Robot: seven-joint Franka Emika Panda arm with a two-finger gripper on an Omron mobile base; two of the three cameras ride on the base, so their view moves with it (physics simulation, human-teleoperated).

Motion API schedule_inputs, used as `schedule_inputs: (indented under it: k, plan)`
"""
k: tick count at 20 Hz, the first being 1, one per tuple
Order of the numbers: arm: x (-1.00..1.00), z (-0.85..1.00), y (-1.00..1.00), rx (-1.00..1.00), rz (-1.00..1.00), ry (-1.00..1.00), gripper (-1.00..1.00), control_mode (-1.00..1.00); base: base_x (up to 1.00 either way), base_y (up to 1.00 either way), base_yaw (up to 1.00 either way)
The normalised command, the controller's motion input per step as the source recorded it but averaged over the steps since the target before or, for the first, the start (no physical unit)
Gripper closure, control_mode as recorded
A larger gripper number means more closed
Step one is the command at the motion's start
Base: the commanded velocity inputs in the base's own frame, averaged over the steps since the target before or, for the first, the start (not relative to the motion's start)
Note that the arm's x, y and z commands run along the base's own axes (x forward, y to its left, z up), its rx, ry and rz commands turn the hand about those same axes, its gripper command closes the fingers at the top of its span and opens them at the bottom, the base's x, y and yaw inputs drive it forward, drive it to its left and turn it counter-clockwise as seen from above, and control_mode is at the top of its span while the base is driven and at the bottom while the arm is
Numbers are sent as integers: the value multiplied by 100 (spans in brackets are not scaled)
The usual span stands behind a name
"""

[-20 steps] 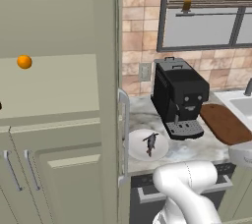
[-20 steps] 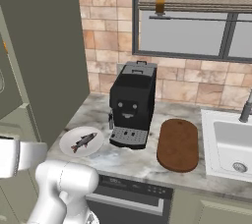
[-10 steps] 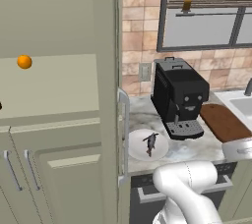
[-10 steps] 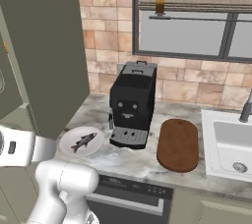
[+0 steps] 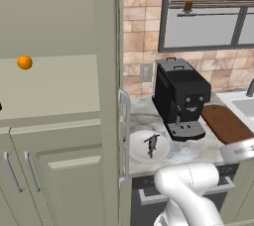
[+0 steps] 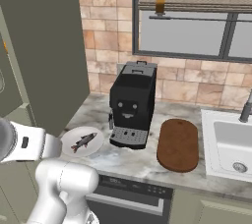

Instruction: Pick the fish from the plate and place it on the cutting board. Then pick the condiment bottle from the cabinet and place it next to the cutting board.

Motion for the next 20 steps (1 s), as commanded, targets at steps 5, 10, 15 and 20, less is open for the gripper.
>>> schedule_inputs:
  k: [5, 10, 15, 20]
  plan:
    - [9, -15, 0, 0, 4, 4, -100, -100, 0, 0, 0]
    - [23, -10, 0, 1, 3, 6, -100, -100, 0, 0, 0]
    - [27, -4, 0, 1, 3, 8, -100, -100, 0, 0, 0]
    - [9, -19, 0, 4, 0, 0, -100, -100, 0, 0, 0]
